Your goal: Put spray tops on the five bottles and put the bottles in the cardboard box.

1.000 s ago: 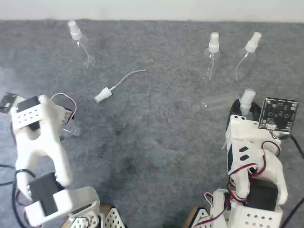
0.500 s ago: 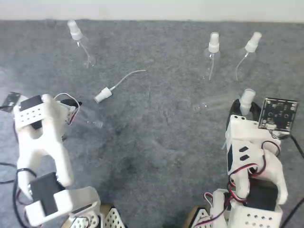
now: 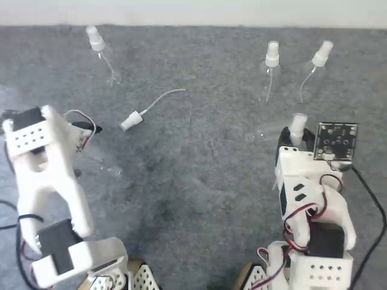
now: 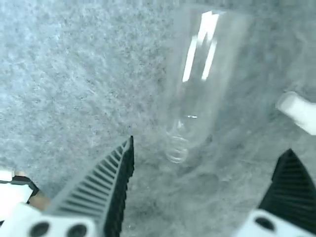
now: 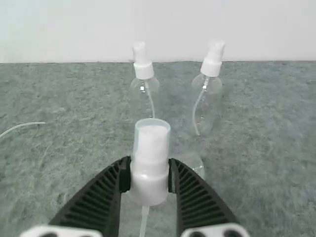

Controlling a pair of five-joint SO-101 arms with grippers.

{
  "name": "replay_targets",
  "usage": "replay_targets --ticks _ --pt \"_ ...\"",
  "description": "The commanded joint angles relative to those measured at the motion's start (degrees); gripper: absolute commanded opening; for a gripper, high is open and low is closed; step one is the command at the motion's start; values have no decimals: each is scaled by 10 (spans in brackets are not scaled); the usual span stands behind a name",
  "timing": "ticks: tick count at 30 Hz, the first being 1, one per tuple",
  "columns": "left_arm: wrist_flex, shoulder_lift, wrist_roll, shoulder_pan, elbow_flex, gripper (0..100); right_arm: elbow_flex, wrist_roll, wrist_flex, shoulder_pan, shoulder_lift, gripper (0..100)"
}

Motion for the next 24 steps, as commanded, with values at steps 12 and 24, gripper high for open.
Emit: replay_targets --ticks 12,24 --pt "22 -32 -127 -39 -173 408 40 -1 -51 -26 -13 7" --pt "-135 -30 -254 -45 -196 222 45 -1 -56 -27 -13 7"
